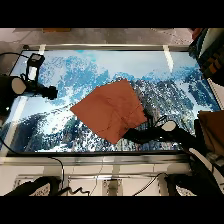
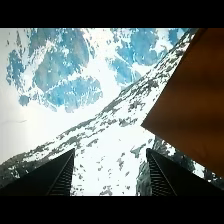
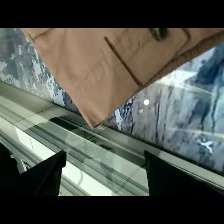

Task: Fold the clothes and pants, and hang the long-sleeved shirts on hangers.

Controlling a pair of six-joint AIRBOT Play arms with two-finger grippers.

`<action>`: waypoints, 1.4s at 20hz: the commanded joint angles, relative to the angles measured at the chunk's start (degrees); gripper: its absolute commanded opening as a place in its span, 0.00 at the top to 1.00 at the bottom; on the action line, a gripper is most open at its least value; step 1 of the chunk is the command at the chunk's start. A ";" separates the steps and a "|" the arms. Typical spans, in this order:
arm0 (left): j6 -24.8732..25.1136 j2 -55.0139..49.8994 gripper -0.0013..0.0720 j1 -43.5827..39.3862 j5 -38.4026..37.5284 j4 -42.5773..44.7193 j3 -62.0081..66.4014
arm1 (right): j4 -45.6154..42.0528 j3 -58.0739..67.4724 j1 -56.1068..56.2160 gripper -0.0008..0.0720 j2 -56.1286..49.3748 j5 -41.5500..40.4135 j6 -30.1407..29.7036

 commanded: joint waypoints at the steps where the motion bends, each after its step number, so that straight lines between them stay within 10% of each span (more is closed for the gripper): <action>1: -2.03 -5.38 0.32 5.16 0.26 -0.52 -0.07 | 4.22 3.08 3.32 0.23 -8.94 -1.01 1.07; 14: 3.23 -19.61 0.13 16.33 -4.00 -23.93 -0.11 | 2.16 13.57 6.23 0.39 -19.41 3.61 7.80; 18: 3.21 -22.95 0.13 14.27 -4.02 -24.90 -0.13 | 2.14 14.56 9.53 0.55 -19.52 0.85 8.11; 21: 3.21 -24.57 0.12 12.50 -4.04 -24.90 -0.24 | 1.53 14.56 9.16 0.97 -19.47 1.31 7.82; 28: 6.88 -24.70 0.13 9.22 -0.81 -31.78 -10.10 | -17.05 14.49 2.05 0.97 -13.51 13.38 1.90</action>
